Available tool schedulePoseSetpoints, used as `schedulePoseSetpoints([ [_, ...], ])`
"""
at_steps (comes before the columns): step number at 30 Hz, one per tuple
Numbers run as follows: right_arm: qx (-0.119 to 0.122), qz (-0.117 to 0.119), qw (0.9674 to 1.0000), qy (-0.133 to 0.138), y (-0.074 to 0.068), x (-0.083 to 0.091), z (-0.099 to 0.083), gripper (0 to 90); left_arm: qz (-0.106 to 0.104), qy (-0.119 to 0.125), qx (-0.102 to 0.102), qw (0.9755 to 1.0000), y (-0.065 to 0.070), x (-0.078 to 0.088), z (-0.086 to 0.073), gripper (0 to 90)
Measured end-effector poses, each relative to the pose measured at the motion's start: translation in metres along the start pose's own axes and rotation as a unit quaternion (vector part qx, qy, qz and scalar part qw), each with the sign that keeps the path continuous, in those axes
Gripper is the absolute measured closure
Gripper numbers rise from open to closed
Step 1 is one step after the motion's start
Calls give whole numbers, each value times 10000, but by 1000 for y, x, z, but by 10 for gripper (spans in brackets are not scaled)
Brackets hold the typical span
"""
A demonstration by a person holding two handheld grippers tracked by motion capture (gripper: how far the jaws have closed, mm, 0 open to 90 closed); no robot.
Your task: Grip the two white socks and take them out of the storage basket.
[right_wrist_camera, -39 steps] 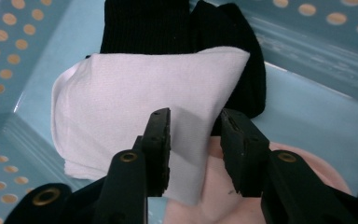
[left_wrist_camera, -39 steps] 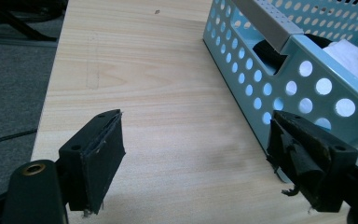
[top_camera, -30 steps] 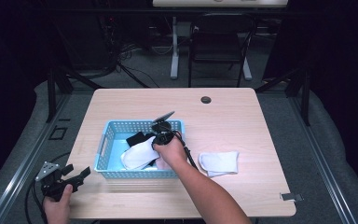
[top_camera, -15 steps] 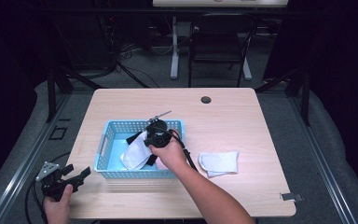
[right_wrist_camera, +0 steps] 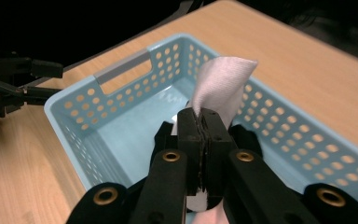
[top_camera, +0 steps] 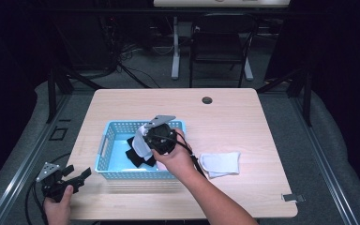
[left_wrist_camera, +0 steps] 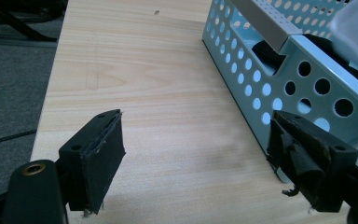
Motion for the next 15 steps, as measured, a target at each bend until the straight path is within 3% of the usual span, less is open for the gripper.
schedulePoseSetpoints([
  [6,43,-33,9986,535,-2,30,8,887,-8,-50,-24,10000,1,0,0,186],
  [8,-25,102,9976,690,-4,39,8,887,3,-44,-14,10000,0,0,-1,186],
  [15,-192,110,9937,1103,0,65,10,887,13,-40,-15,10000,0,0,0,185],
])
Point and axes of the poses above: each handheld gripper's, and its own axes: x roughly backward along the jaws, z roughly out of its top, y roughly to its right, the point moved 9 cm from there along -x, roughly forward along the jaws, and after that the axes turned 3 degrees about -x, right-handed, at the moved point
